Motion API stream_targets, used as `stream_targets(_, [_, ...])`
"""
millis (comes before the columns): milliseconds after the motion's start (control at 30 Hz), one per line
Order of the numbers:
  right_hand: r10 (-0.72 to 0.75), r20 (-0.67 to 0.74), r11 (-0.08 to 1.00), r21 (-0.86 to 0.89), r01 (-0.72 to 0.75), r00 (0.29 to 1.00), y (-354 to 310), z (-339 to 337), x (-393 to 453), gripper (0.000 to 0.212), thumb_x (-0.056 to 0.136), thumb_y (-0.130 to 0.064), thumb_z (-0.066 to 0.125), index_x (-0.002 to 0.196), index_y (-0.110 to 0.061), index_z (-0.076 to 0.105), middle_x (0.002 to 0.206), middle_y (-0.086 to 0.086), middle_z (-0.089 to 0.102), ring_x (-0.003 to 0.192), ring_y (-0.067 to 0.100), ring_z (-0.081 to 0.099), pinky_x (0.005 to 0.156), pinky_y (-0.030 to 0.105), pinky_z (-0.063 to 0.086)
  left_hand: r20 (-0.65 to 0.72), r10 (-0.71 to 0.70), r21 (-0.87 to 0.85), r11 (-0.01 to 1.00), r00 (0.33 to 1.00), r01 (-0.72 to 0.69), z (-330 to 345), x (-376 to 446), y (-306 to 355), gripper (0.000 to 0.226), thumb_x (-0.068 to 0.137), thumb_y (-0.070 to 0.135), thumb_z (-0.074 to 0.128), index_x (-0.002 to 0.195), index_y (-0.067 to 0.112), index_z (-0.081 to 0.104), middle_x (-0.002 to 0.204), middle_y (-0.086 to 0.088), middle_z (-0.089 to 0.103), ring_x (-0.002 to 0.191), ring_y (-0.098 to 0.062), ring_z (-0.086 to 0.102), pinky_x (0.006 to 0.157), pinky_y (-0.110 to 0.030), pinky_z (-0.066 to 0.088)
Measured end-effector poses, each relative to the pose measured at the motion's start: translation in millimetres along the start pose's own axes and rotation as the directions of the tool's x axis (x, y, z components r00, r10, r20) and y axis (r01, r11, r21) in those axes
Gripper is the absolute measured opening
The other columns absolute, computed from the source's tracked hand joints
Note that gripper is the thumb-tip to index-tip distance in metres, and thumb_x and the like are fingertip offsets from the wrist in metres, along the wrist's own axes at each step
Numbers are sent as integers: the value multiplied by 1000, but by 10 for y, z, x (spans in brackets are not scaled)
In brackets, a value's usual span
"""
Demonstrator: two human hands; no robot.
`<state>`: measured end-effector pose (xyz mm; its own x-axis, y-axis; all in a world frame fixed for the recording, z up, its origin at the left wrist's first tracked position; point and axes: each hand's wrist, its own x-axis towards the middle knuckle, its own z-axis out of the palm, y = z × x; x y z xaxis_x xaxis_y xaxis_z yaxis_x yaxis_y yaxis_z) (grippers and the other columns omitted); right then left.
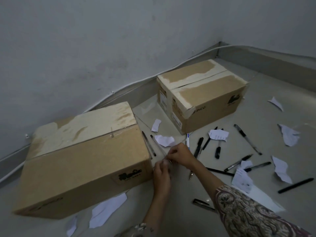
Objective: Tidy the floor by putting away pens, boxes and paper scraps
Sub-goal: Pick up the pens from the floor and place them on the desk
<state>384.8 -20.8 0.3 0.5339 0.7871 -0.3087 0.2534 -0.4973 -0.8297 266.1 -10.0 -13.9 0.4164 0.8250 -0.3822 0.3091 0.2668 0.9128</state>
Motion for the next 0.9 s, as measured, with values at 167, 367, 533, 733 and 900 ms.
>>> stream_targets(167, [-22,203,998,56,10,979,-15,-307,-280,9,78,-4,65,74,1,71,51,0,60,40,0,49,40,14,35,-67,58,-54,997,996,-61,155,26,164,27,93,12,50,69,22,57,70,-2,59,71,-22,56,70,-37,48])
stream_targets(367, [49,331,953,266,-143,942,26,-408,-294,17,81,7,54,91,7,68,60,-3,66,52,5,57,50,17,42,-120,206,-22,977,971,-210,219,-56,430,15,93,9,49,82,8,59,74,-1,61,71,-16,59,57,-12,45])
stream_targets(533, [71,210,971,210,-116,975,5,-280,-126,20,84,7,49,98,9,64,73,10,62,62,16,58,52,22,46,-71,378,16,926,923,-378,134,-111,785,16,93,7,48,81,15,56,77,3,64,73,-5,63,65,-14,51])
stream_targets(733, [-163,-94,967,-211,141,982,-102,265,240,22,88,-13,49,99,-7,67,101,13,70,94,27,63,84,32,48,-81,405,-79,908,911,-411,-59,-102,1135,18,94,9,48,80,14,59,77,-2,68,72,-9,67,67,-16,54])
stream_targets(900, [-133,-137,927,-369,74,982,-54,562,384,30,95,-13,36,119,-2,50,121,17,53,113,31,50,95,42,43,-91,293,-272,912,952,-307,-321,-31,1265,19,93,9,49,80,12,62,78,-10,69,79,-25,67,74,-34,54])
